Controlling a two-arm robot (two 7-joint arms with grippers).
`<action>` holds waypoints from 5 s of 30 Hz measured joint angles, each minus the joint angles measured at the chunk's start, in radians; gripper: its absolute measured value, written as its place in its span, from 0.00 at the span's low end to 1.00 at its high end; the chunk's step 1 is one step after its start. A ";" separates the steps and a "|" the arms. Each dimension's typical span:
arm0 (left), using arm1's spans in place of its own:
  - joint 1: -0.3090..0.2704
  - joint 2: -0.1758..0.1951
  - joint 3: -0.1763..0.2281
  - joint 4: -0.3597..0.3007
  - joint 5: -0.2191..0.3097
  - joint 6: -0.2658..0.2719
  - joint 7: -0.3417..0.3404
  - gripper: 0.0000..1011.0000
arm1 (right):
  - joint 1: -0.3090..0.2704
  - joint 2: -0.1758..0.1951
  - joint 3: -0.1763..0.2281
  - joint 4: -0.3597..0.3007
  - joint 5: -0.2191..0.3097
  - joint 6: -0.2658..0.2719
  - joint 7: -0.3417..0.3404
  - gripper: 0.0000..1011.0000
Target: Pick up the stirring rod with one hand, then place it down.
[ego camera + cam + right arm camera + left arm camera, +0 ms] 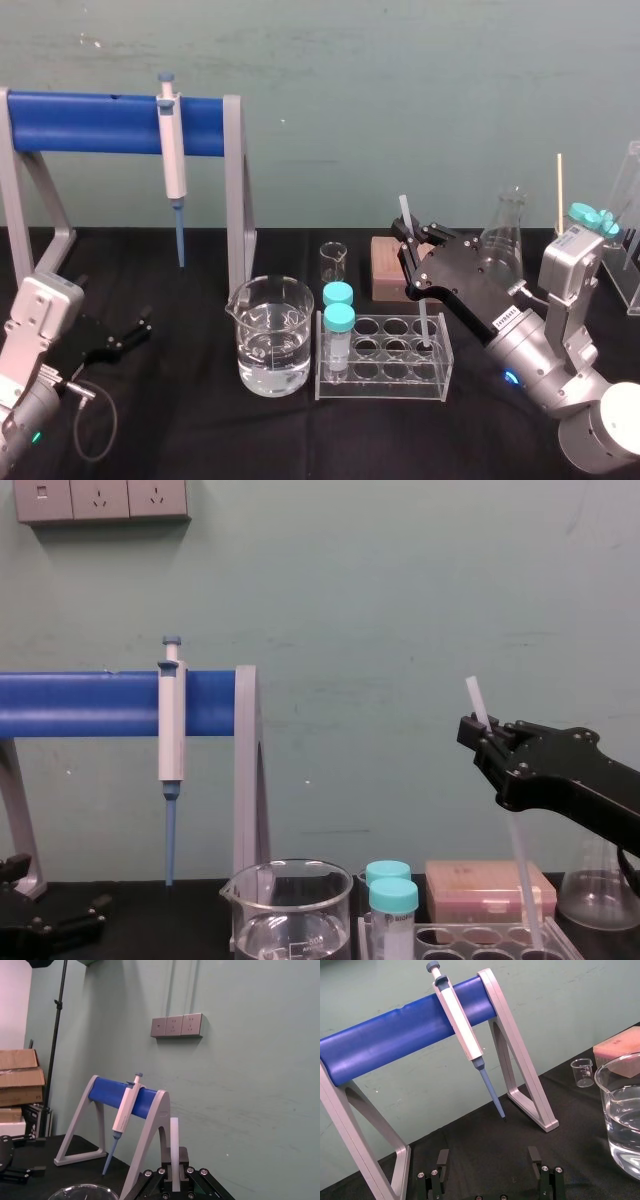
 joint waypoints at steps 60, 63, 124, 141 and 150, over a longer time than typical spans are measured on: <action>0.000 0.000 0.000 0.000 0.000 0.000 0.000 0.99 | 0.067 -0.021 -0.021 0.202 0.073 0.040 0.069 0.07; 0.000 0.000 0.000 0.000 0.000 0.000 0.000 0.99 | 0.067 -0.021 -0.021 0.202 0.063 0.044 0.054 0.07; 0.000 0.000 0.000 0.000 0.000 0.000 0.000 0.99 | 0.037 -0.037 0.019 0.126 -0.047 -0.025 -0.103 0.99; 0.000 0.000 0.000 0.000 0.000 0.000 0.000 0.99 | -0.083 -0.044 0.144 -0.013 -0.157 0.182 -0.327 0.99; 0.000 0.000 0.000 0.000 0.000 0.000 0.000 0.99 | -0.129 -0.057 0.175 -0.036 -0.112 0.356 -0.301 0.99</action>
